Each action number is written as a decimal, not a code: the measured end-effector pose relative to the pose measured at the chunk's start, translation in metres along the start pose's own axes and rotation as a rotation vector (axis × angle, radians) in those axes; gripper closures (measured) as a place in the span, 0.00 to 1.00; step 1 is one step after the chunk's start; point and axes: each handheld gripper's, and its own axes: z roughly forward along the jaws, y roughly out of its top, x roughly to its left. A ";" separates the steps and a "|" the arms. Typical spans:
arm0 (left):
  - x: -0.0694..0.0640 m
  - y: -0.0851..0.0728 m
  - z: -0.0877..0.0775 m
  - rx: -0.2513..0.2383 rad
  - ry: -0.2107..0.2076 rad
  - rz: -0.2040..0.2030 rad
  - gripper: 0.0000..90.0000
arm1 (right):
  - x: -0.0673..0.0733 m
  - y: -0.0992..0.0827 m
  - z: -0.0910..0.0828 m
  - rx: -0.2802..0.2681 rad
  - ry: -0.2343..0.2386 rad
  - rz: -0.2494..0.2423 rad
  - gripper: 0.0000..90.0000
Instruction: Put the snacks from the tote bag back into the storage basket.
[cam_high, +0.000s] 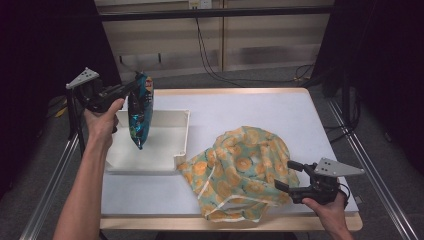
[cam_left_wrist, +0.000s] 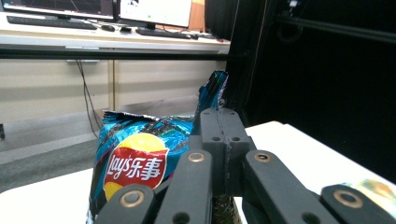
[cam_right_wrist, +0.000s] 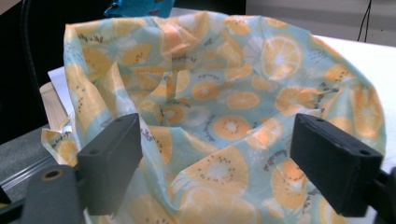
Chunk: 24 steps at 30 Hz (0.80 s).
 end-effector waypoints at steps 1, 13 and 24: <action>0.001 -0.002 0.002 -0.001 -0.011 -0.008 1.00 | 0.000 0.000 0.001 0.006 0.003 -0.005 0.18; -0.009 -0.021 0.035 0.022 -0.045 0.005 1.00 | 0.001 0.000 -0.001 0.004 0.004 -0.006 0.17; -0.021 -0.028 0.067 0.056 -0.065 0.040 1.00 | 0.000 0.001 -0.003 -0.006 0.002 -0.010 0.17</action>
